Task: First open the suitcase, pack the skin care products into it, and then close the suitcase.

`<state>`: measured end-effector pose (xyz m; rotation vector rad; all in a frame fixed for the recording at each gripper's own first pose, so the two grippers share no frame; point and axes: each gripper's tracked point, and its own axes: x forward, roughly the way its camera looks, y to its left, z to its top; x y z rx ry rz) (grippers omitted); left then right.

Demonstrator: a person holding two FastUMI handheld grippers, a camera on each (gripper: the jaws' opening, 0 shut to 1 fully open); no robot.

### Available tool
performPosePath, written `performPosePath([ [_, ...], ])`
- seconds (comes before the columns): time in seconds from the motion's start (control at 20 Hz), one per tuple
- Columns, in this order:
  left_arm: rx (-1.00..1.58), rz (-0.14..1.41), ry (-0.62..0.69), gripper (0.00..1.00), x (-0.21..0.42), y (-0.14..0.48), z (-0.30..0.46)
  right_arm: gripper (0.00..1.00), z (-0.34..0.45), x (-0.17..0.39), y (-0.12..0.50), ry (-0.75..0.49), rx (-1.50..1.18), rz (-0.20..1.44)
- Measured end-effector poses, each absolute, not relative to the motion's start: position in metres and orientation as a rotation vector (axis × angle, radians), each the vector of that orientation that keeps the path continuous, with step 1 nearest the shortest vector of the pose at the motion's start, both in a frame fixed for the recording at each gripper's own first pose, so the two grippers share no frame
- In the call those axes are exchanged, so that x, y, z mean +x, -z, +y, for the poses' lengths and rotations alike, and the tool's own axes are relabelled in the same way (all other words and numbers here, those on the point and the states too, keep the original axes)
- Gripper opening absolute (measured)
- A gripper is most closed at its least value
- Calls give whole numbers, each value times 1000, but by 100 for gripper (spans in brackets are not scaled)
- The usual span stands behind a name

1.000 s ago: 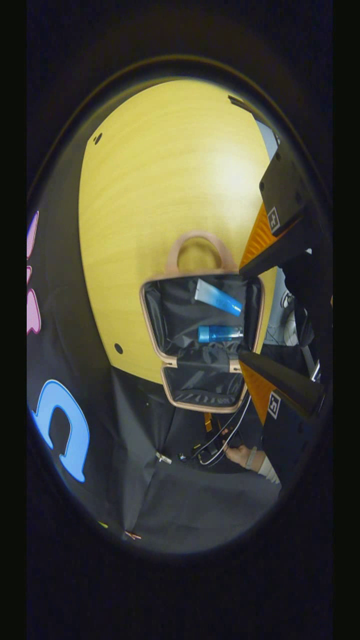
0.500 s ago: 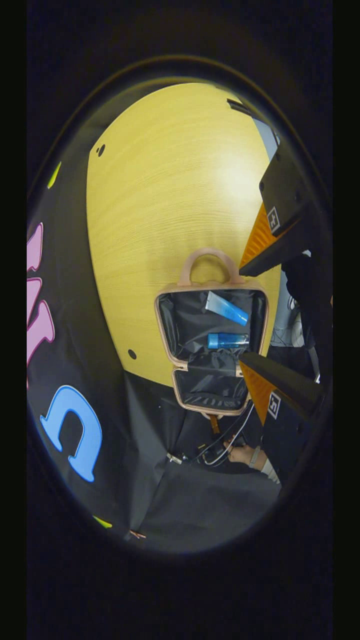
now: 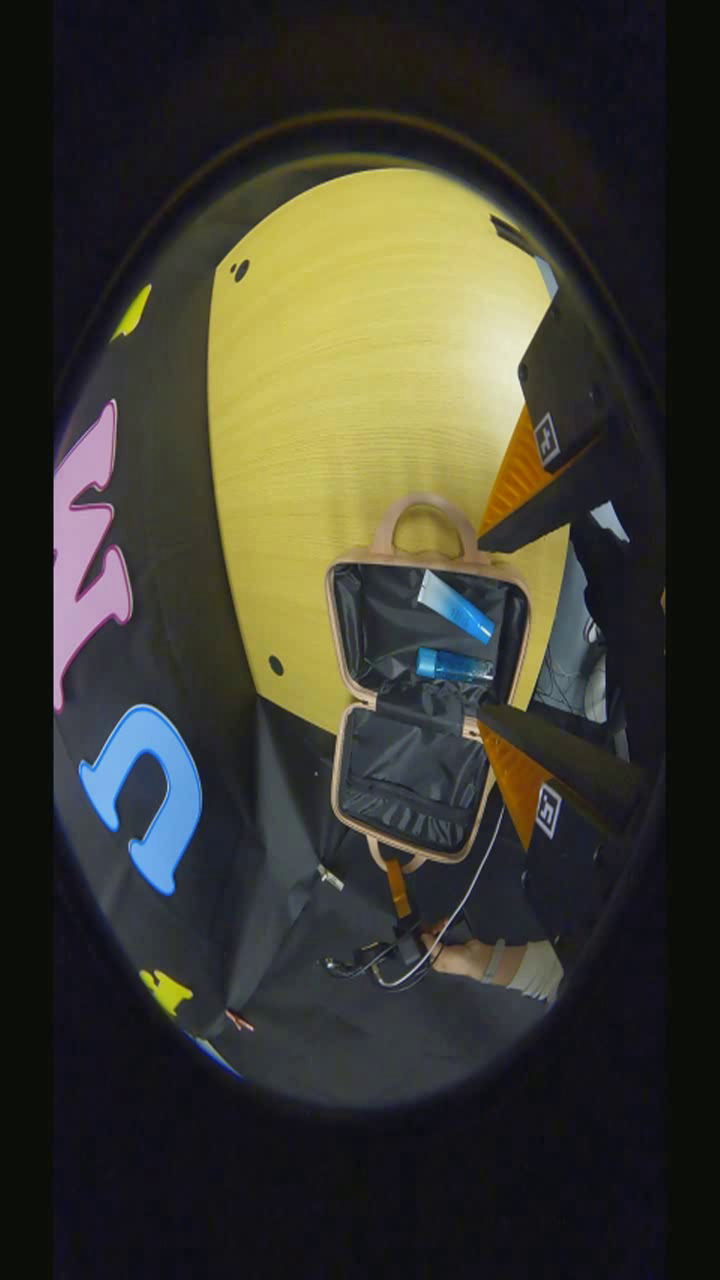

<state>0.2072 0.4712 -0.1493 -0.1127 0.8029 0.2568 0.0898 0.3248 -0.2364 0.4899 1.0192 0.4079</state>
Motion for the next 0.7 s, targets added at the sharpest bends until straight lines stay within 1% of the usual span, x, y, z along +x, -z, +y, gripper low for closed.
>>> performPosePath([
  [0.1,-123,751,-217,9,211,118,448,98,307,83,225,-431,449,972],
  [0.2,-123,703,-164,9,215,83,409,98,286,77,212,-456,400,911],
  [0.35,-118,648,-69,8,214,50,319,98,249,71,192,-467,323,805],
  [0.55,-49,622,46,9,218,48,212,97,206,62,169,-433,320,714],
  [0.7,-44,642,140,9,220,72,131,98,174,48,167,-393,353,699],
])
